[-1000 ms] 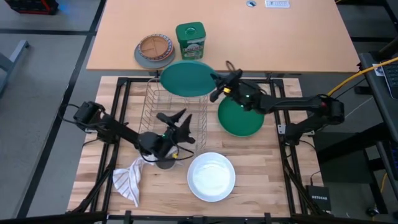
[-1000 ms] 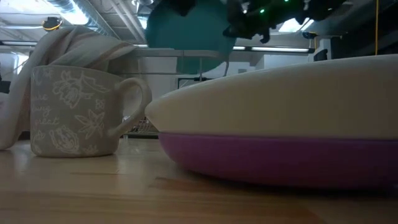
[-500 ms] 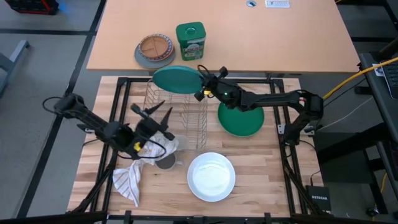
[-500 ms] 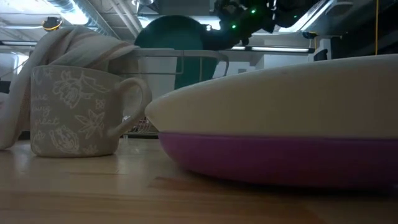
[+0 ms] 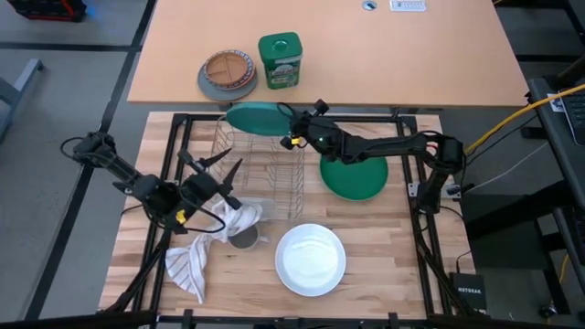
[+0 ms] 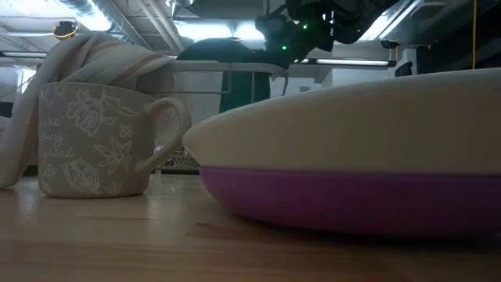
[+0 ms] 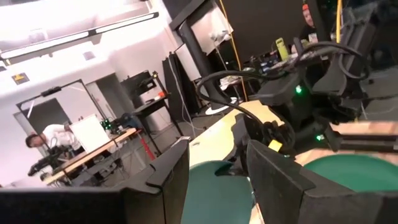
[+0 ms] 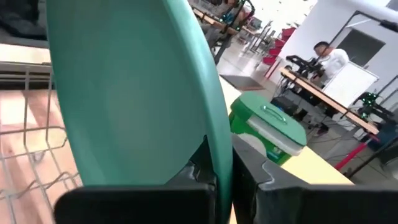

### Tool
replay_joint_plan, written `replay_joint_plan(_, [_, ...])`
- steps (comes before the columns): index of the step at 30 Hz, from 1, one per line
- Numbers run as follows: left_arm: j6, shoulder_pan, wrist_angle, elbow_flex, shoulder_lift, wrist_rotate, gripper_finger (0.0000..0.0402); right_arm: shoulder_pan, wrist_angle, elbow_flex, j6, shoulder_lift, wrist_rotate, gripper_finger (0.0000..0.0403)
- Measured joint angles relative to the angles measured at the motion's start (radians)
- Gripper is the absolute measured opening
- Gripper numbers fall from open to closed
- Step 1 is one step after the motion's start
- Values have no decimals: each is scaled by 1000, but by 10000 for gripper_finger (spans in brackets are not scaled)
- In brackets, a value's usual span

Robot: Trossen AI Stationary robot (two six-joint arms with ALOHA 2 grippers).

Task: Sort dishes
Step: Put the blue plate into the gray dish rack

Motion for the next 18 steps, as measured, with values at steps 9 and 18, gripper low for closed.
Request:
replay_joint_plan(9, [-157,1,-231,-1,2,0,153,-1,-11,0,-11,31,15,18])
replay_joint_plan(18, [-267,1,-347,-2,1,0,153,1,-60,0,26,75,-75,19])
